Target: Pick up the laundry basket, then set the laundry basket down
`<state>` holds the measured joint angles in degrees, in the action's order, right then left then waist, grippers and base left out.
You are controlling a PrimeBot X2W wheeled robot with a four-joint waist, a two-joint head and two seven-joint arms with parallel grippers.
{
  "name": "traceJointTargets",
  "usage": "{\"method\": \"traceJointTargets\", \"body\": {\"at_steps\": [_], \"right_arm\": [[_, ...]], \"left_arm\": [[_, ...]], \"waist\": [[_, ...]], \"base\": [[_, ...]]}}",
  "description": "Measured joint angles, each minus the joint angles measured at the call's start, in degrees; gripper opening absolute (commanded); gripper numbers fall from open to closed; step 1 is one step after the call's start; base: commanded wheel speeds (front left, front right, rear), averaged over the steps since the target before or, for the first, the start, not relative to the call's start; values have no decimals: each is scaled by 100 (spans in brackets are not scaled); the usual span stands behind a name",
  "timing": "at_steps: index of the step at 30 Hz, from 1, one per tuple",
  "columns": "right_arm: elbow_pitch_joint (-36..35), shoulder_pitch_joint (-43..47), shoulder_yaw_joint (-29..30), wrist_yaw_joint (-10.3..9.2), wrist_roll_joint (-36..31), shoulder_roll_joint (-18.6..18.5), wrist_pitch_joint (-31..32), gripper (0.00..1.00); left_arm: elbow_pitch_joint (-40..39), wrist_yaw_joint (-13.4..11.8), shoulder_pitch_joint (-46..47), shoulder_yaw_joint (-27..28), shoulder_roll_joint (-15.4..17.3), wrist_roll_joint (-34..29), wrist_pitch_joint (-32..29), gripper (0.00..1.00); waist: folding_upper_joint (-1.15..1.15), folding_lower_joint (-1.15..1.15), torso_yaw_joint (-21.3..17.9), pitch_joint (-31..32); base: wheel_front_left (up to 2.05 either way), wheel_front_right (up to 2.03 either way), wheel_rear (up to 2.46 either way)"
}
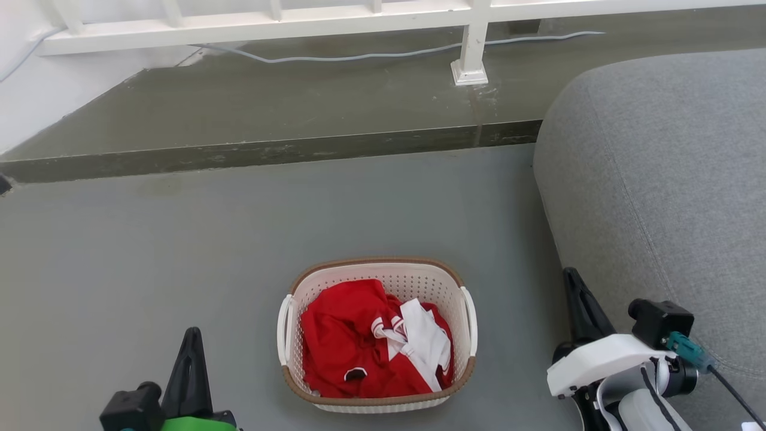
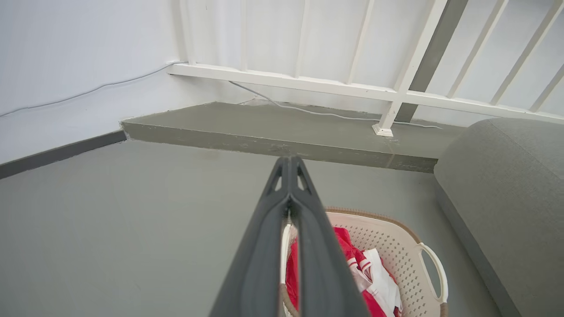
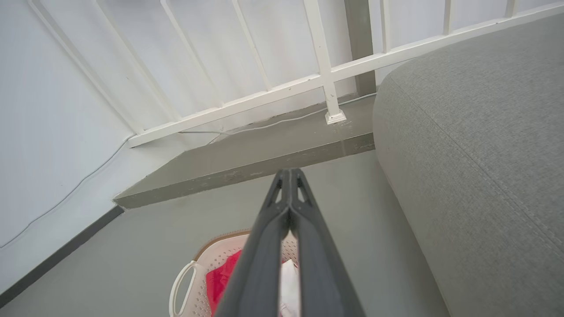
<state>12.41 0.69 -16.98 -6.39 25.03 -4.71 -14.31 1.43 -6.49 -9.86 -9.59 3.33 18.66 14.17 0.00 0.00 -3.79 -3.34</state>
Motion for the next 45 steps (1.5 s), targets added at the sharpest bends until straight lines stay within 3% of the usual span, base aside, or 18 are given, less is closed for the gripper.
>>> {"method": "traceJointTargets", "body": {"at_steps": [17,45], "right_arm": [[-63,1,370,186,1346,48,288,0],[-26,-24,949,537,3386,7,820,0]], "left_arm": [[0,107,1,180,-9,1545,-234,0],[370,489,360,397,125,3798,-716,0]], "waist": [[0,0,71,53],[0,0,179,141]], "base": [[0,0,0],[0,0,0]]}}
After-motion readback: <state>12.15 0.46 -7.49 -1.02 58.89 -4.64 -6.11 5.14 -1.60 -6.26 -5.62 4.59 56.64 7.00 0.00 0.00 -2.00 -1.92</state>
